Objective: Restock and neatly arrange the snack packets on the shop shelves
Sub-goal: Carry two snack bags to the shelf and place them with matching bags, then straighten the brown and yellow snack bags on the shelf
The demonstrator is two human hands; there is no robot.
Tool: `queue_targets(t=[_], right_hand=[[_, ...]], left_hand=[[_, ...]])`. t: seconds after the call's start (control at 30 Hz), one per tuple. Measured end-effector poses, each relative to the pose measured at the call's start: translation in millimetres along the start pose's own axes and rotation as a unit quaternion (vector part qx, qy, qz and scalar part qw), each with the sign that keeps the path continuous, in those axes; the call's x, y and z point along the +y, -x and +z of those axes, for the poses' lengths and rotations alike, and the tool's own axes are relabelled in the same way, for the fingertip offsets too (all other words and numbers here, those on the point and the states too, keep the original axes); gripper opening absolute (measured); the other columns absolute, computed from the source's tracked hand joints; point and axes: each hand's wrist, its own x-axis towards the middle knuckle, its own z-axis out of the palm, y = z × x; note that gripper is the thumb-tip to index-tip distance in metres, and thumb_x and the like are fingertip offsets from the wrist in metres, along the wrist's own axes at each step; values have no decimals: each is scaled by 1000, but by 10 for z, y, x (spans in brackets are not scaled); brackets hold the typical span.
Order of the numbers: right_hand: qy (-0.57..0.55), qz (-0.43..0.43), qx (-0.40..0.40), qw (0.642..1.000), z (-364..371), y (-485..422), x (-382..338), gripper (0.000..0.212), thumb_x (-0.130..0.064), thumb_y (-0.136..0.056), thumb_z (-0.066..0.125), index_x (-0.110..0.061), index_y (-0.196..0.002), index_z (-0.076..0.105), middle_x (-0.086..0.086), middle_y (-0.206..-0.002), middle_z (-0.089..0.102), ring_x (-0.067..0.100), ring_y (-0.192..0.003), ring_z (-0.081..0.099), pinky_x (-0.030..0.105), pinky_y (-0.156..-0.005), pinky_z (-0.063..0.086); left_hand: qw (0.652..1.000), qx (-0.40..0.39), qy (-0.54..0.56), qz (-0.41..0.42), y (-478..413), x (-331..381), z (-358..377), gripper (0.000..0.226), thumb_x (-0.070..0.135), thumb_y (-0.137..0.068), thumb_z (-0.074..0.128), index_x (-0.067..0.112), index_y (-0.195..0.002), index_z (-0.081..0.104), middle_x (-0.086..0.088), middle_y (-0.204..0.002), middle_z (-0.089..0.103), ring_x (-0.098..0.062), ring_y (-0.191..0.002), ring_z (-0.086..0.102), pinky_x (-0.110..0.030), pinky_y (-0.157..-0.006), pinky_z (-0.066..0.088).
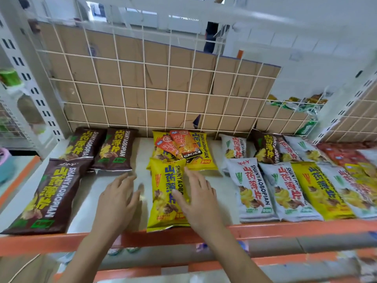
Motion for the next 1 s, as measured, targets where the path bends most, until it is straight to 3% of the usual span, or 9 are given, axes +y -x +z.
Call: queue_targets(t=[0.17,0.37,0.53,0.7,0.83,0.9,1.0], right_hand=[[-5,8,49,999,-512,75,411,76,-65,-76,19,-27,-139,36,-7,-137,42,12,-128,36,30,-102,29],[7,75,128,989,-1073,250,1103,62,-55,-83,36,-22,-135,43,-2,-132,49,17,-123,43,32,-100,33],[22,138,166,976,-1504,397,1768,51,-40,-92,50,-18,-136,42,3,-134,47,22,-122,44,37,-96,37],[56,198,147,968,-1782,409,2311,52,-34,-91,54,-18,-138,39,5,-138,45,26,-124,43,42,-98,37],[76,179,99,976,-1871,282,2595,53,-37,-91,53,-19,-138,38,5,-138,42,23,-127,39,37,-100,35],[71,172,74,980,-1887,204,2684,56,-39,-91,52,-21,-140,34,4,-141,38,22,-128,38,34,-97,36],[66,193,25,979,-1861,129,2768,65,-50,-88,49,-28,-144,24,5,-145,30,23,-125,43,34,-89,42]], left_hand=[[997,25,65,36,-33,235,-64,51,36,-81,44,9,-122,59,-10,-125,57,-32,-110,54,-42,-91,42],[988,23,96,118,-156,747,9,46,32,-85,51,13,-126,56,-4,-125,55,-22,-114,49,-34,-95,36],[984,3,85,158,-292,1357,256,50,31,-79,51,12,-125,56,-6,-124,56,-26,-112,52,-38,-93,40],[980,-25,54,189,-459,2021,605,49,34,-87,53,9,-130,52,-8,-131,51,-29,-119,47,-39,-99,37],[976,-55,49,203,-595,2490,922,46,34,-93,50,18,-136,45,-3,-136,44,-26,-120,47,-37,-98,36],[975,-78,41,202,-663,2688,1074,46,33,-94,48,21,-138,41,-1,-139,41,-26,-115,50,-37,-95,38],[977,-89,29,192,-762,2934,1291,46,36,-95,45,22,-139,40,-4,-141,40,-25,-122,45,-37,-98,37]])
